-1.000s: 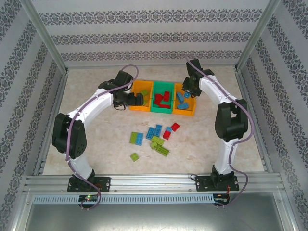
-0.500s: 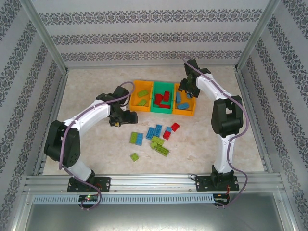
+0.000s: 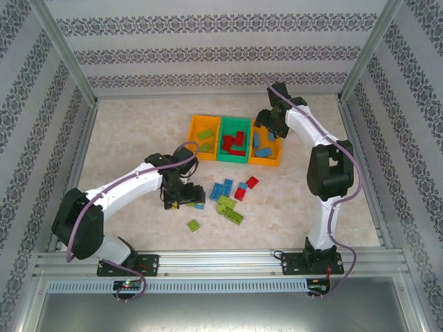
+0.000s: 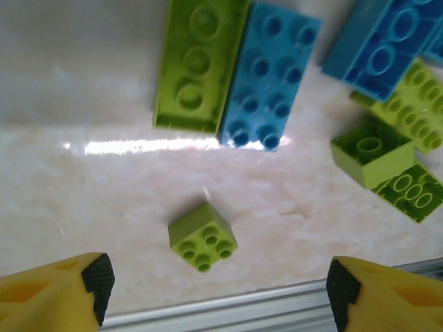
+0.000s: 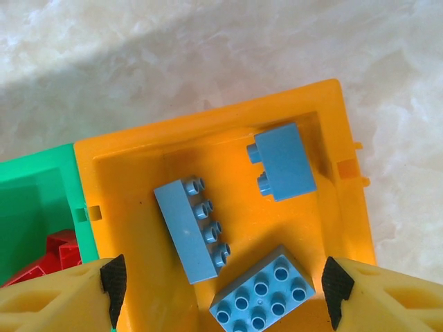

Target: Sort the legos into containers by color

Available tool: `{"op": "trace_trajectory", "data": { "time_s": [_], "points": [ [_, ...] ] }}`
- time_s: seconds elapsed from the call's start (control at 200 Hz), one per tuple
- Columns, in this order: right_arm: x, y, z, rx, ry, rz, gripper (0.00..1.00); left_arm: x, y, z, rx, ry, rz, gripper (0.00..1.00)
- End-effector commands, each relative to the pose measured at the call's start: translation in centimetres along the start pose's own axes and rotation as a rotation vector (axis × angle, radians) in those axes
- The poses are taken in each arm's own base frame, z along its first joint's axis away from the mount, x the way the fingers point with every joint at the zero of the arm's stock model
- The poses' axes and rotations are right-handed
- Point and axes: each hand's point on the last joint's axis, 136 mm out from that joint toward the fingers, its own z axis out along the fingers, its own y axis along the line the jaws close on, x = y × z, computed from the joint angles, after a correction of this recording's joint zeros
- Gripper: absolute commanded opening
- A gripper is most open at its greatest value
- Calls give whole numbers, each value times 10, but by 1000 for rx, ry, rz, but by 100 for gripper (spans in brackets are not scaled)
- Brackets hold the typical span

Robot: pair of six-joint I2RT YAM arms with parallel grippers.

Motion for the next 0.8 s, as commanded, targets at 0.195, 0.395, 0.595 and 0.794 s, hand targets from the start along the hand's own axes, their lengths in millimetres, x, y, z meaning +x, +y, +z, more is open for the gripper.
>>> {"op": "trace_trajectory", "data": {
  "time_s": [0.195, 0.395, 0.595, 0.794],
  "points": [
    [-20, -16, -8, -73, -21, 49, 78, 37, -8, 19, -28, 114, -305, 85],
    [-25, -24, -5, -90, -14, 61, 79, 53, -4, 37, -56, 150, -432, 84],
    [-26, -27, -6, -99, -14, 59, 79, 50, 2, 48, -82, 127, -481, 79],
    [-21, -29, -5, -107, -2, 58, 79, 45, -1, 63, -104, 139, -478, 71]
  ]
}}
